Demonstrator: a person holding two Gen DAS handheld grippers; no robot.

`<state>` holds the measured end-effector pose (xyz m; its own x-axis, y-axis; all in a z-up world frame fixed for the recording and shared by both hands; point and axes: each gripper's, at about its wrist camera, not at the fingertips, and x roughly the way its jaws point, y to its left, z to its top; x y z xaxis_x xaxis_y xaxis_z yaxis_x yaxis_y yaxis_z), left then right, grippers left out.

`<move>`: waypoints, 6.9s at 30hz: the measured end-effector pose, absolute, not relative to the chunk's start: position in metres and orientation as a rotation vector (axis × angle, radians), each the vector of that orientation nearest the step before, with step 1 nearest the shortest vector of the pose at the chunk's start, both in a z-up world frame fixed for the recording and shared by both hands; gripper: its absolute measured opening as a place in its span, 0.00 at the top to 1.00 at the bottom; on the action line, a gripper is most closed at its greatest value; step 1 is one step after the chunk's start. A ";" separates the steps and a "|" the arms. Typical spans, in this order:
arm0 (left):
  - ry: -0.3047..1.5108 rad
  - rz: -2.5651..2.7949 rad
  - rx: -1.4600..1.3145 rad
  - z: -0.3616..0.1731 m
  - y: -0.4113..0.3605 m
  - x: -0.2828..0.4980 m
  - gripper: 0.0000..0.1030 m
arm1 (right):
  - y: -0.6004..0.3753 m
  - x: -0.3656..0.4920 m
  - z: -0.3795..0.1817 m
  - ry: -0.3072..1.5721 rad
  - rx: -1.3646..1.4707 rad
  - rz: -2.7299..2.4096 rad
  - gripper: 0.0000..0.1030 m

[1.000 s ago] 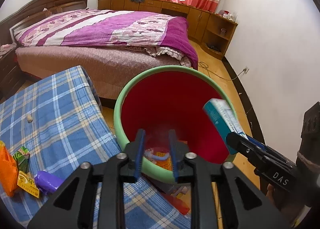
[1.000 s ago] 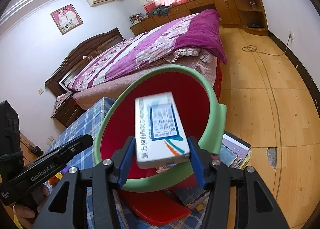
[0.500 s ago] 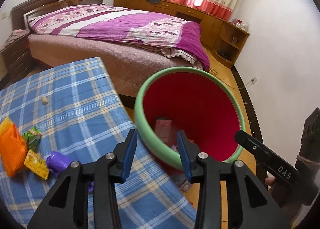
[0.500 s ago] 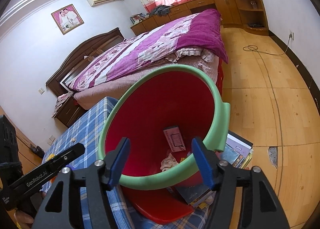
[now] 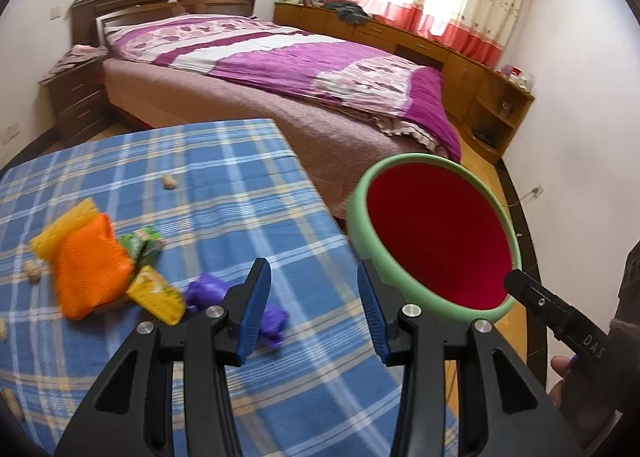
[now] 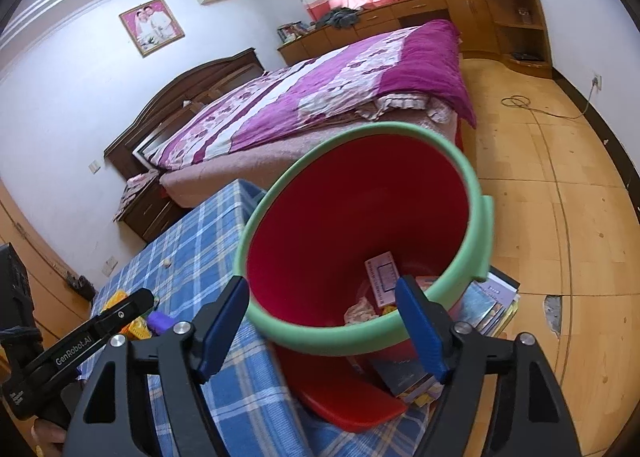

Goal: Collect trash
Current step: 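Move both open tools back over the table items, then grasp the orange mesh net with the left tool, then grasp the purple bag with the right tool while the left tool lifts the orange net, then carry the purple bag and orange net over the red bucket, then open both tools to drop the bag and net into the bucket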

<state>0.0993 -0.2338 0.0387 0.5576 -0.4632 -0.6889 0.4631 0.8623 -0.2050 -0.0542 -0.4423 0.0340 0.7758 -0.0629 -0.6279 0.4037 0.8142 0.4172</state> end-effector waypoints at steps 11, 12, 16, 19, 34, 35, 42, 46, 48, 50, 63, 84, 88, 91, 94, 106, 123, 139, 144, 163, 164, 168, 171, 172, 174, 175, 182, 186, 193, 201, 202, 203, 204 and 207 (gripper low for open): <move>0.803 -0.472 -0.061 0.040 -0.180 0.097 0.56 | -0.396 -0.042 0.043 0.673 0.513 -0.207 0.21; 0.801 -0.465 -0.065 0.041 -0.177 0.097 0.56 | -0.392 -0.040 0.044 0.676 0.507 -0.202 0.21; 0.794 -0.438 -0.088 0.042 -0.157 0.095 0.56 | -0.376 -0.035 0.047 0.685 0.486 -0.180 0.20; 0.794 -0.418 -0.104 0.042 -0.144 0.095 0.56 | -0.363 -0.030 0.049 0.692 0.471 -0.159 0.20; 0.816 -0.245 -0.198 0.024 -0.077 0.112 0.45 | -0.318 -0.005 0.045 0.740 0.419 -0.094 0.19; 0.818 -0.224 -0.201 0.022 -0.074 0.114 0.40 | -0.316 -0.004 0.044 0.744 0.419 -0.093 0.19; 0.845 -0.200 -0.264 0.007 -0.064 0.137 0.37 | -0.314 0.004 0.036 0.766 0.426 -0.086 0.19; 0.892 -0.220 -0.278 -0.004 -0.070 0.153 0.37 | -0.315 0.007 0.032 0.777 0.431 -0.083 0.19; 0.911 -0.221 -0.282 -0.009 -0.074 0.159 0.37 | -0.316 0.009 0.030 0.782 0.433 -0.082 0.19; 0.916 -0.218 -0.272 -0.012 -0.078 0.163 0.37 | -0.317 0.010 0.028 0.787 0.437 -0.081 0.19; 0.925 -0.204 -0.234 -0.021 -0.085 0.184 0.38 | -0.317 0.015 0.021 0.808 0.438 -0.072 0.19; 0.858 -0.272 -0.229 0.004 -0.058 0.139 0.83 | -0.287 0.061 0.004 0.889 0.372 0.029 0.19; 0.856 -0.284 -0.221 0.006 -0.052 0.124 0.83 | -0.282 0.068 0.001 0.891 0.346 0.028 0.28; 0.856 -0.278 -0.223 0.007 -0.046 0.117 0.83 | -0.277 0.073 -0.002 0.889 0.324 0.025 0.36; 0.854 -0.271 -0.226 0.008 -0.042 0.113 0.83 | -0.274 0.073 -0.003 0.890 0.305 0.030 0.44; 0.783 -0.260 -0.304 0.026 -0.022 0.097 0.83 | -0.267 0.065 -0.006 0.888 0.235 0.021 0.66; 0.750 -0.106 -0.343 0.020 0.035 0.075 0.83 | -0.266 0.026 0.021 0.823 0.327 0.036 0.83; 0.729 -0.143 -0.310 0.035 0.020 0.062 0.83 | -0.276 -0.009 0.052 0.731 0.358 0.053 0.83; 0.716 -0.190 -0.307 0.046 0.007 0.056 0.83 | -0.282 -0.024 0.066 0.685 0.368 0.040 0.83; 0.727 -0.414 -0.253 0.081 -0.074 0.042 0.83 | -0.324 -0.071 0.092 0.578 0.417 -0.036 0.83; 0.728 -0.424 -0.249 0.082 -0.077 0.042 0.83 | -0.328 -0.073 0.093 0.573 0.421 -0.044 0.83; 0.735 -0.468 -0.234 0.086 -0.097 0.044 0.83 | -0.339 -0.077 0.096 0.559 0.433 -0.067 0.83; 0.731 -0.489 -0.214 0.090 -0.110 0.045 0.83 | -0.348 -0.080 0.096 0.551 0.442 -0.082 0.83; 0.730 -0.496 -0.208 0.091 -0.114 0.045 0.83 | -0.351 -0.080 0.096 0.549 0.445 -0.087 0.83; 0.731 -0.509 -0.197 0.093 -0.123 0.046 0.83 | -0.355 -0.081 0.095 0.545 0.452 -0.097 0.83; 0.731 -0.515 -0.191 0.094 -0.127 0.047 0.83 | -0.357 -0.083 0.095 0.544 0.454 -0.100 0.83; 0.743 -0.552 -0.148 0.092 -0.156 0.052 0.83 | -0.379 -0.086 0.091 0.536 0.480 -0.135 0.83; 0.757 -0.575 -0.127 0.089 -0.173 0.058 0.83 | -0.394 -0.087 0.087 0.535 0.506 -0.168 0.83; 0.778 -0.622 -0.085 0.083 -0.208 0.068 0.83 | -0.418 -0.086 0.074 0.546 0.543 -0.226 0.83; 0.813 -0.680 -0.016 0.068 -0.259 0.078 0.83 | -0.449 -0.079 0.053 0.574 0.590 -0.275 0.83; 0.817 -0.687 -0.007 0.066 -0.265 0.080 0.83 | -0.452 -0.078 0.051 0.577 0.594 -0.280 0.83; 0.821 -0.693 0.000 0.064 -0.270 0.081 0.83 | -0.455 -0.077 0.050 0.580 0.597 -0.285 0.83; 0.824 -0.699 0.006 0.062 -0.275 0.083 0.83 | -0.458 -0.076 0.049 0.581 0.599 -0.289 0.82; 0.840 -0.719 0.022 0.056 -0.291 0.088 0.83 | -0.466 -0.072 0.043 0.589 0.610 -0.299 0.82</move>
<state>0.0877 -0.2905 0.0556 0.4482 -0.5730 -0.6862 0.5898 0.7663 -0.2546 -0.0721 -0.4662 0.0430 0.7958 -0.0927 -0.5984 0.4286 0.7843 0.4485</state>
